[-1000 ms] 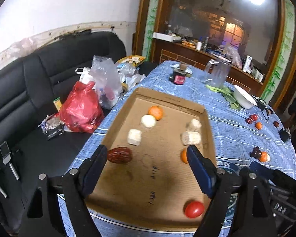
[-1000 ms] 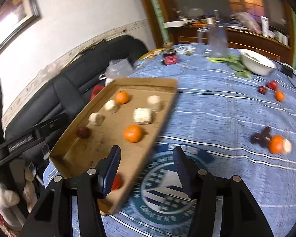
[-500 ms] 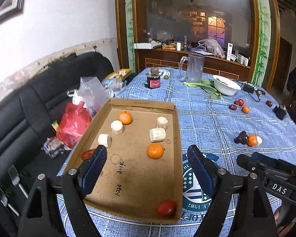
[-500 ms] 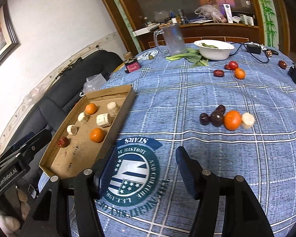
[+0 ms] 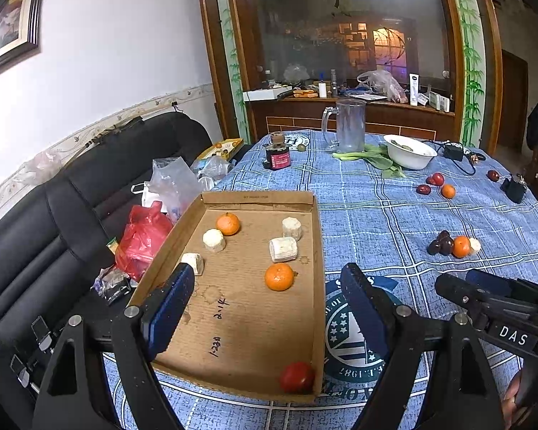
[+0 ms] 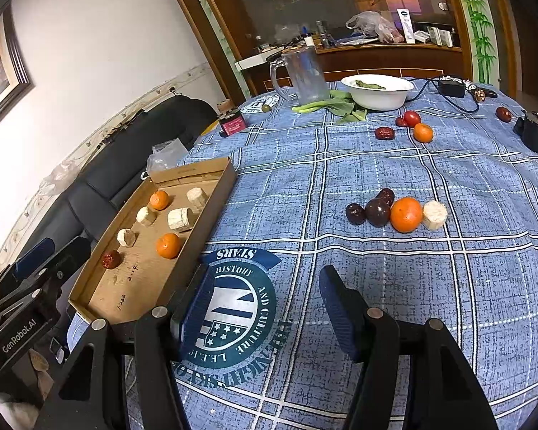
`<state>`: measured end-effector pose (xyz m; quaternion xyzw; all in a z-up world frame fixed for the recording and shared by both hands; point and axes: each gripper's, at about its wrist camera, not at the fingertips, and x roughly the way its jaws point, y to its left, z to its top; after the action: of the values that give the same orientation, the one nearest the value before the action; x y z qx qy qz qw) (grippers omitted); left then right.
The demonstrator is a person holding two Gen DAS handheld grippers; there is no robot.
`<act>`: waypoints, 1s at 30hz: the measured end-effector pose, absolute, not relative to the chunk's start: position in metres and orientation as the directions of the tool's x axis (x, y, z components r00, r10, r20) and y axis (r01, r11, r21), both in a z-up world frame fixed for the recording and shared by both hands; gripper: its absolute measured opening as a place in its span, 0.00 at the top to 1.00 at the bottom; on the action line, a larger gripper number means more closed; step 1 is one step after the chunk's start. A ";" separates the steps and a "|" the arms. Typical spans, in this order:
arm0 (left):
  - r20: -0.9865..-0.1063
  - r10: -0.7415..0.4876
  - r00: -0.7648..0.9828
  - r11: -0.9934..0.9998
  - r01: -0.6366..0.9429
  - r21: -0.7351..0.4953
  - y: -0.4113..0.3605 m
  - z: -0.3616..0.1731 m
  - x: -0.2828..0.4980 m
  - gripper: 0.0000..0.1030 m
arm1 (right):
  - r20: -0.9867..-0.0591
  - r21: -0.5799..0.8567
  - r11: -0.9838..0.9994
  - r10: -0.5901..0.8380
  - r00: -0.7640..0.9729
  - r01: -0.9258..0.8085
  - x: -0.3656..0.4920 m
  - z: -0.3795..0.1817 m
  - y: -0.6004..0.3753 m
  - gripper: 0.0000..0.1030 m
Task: Organize fruits
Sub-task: 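Withdraw both open tools from the box toward the fruit row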
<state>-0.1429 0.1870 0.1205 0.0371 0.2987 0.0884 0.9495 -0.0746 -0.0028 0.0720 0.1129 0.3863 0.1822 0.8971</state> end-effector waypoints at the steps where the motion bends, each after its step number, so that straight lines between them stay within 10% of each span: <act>1: -0.561 0.190 0.806 0.982 -0.144 0.125 0.186 0.120 -0.143 0.19 | -0.652 0.344 0.908 0.415 0.635 -0.240 -0.074 0.072 -0.003 0.37; 30: -0.614 0.143 0.777 0.989 -0.086 0.122 0.171 0.105 -0.136 0.19 | -0.662 0.371 0.910 0.400 0.635 -0.186 -0.076 0.063 -0.027 0.33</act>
<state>-0.1361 0.1705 0.1055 0.0435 0.3287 0.0606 0.9415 -0.0760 -0.0266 0.0630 0.1353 0.3949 0.1637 0.8939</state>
